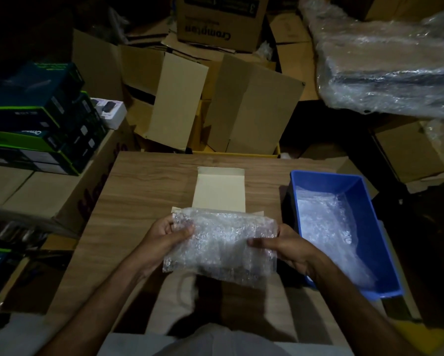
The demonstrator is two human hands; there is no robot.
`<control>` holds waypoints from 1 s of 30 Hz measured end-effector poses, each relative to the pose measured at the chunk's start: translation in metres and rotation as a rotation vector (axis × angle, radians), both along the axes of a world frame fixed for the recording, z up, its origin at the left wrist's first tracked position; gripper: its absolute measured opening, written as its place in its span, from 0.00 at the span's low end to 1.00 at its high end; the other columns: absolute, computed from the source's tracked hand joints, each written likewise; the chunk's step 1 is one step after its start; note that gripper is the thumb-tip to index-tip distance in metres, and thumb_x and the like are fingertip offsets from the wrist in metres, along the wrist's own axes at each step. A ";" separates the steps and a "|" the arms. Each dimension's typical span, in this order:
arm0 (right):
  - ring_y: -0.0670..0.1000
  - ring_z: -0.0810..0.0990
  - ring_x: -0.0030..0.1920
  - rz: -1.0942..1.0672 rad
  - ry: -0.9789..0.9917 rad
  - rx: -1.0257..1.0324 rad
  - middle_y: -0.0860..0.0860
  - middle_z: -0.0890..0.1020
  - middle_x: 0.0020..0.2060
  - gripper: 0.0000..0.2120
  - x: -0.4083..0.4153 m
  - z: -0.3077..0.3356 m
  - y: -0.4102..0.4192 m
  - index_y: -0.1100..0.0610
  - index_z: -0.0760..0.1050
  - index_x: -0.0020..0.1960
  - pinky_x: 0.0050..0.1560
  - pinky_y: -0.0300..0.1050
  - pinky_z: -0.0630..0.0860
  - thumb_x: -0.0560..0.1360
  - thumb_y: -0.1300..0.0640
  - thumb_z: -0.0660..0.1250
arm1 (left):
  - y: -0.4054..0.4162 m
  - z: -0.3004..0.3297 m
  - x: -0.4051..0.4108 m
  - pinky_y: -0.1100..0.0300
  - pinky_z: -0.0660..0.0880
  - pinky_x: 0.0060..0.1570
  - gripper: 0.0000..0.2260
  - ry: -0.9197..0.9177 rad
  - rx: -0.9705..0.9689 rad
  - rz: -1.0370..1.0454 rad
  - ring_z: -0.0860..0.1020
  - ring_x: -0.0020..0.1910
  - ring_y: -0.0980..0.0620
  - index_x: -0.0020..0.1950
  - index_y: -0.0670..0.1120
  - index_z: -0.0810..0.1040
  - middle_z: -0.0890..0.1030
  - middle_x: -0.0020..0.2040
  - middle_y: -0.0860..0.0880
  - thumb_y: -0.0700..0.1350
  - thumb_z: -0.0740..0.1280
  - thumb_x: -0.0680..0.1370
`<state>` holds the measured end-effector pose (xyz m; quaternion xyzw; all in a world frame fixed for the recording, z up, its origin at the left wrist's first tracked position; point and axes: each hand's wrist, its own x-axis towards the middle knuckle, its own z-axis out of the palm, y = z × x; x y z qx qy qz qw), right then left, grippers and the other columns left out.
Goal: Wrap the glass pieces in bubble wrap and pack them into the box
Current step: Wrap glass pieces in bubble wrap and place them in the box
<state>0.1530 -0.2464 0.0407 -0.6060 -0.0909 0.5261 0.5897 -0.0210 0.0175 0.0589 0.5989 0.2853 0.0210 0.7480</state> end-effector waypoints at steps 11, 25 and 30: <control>0.56 0.85 0.59 0.132 -0.084 0.143 0.57 0.85 0.59 0.18 0.009 0.045 0.031 0.54 0.80 0.64 0.54 0.48 0.83 0.75 0.52 0.76 | 0.030 0.038 0.004 0.44 0.76 0.66 0.29 0.139 -0.022 -0.736 0.79 0.65 0.39 0.75 0.41 0.68 0.81 0.65 0.40 0.30 0.71 0.76; 0.68 0.71 0.72 -0.112 0.421 0.444 0.66 0.69 0.74 0.28 -0.048 0.001 0.043 0.57 0.67 0.76 0.73 0.73 0.62 0.82 0.43 0.65 | -0.029 -0.003 0.005 0.49 0.81 0.55 0.17 -0.056 -0.023 0.009 0.85 0.56 0.43 0.63 0.45 0.80 0.85 0.59 0.40 0.44 0.75 0.76; 0.52 0.86 0.55 -0.403 -0.045 0.201 0.51 0.81 0.61 0.43 -0.050 -0.012 0.047 0.39 0.67 0.71 0.47 0.51 0.84 0.65 0.63 0.83 | -0.049 -0.004 0.001 0.48 0.83 0.51 0.26 -0.084 0.063 0.195 0.85 0.56 0.51 0.66 0.54 0.70 0.85 0.60 0.54 0.39 0.77 0.73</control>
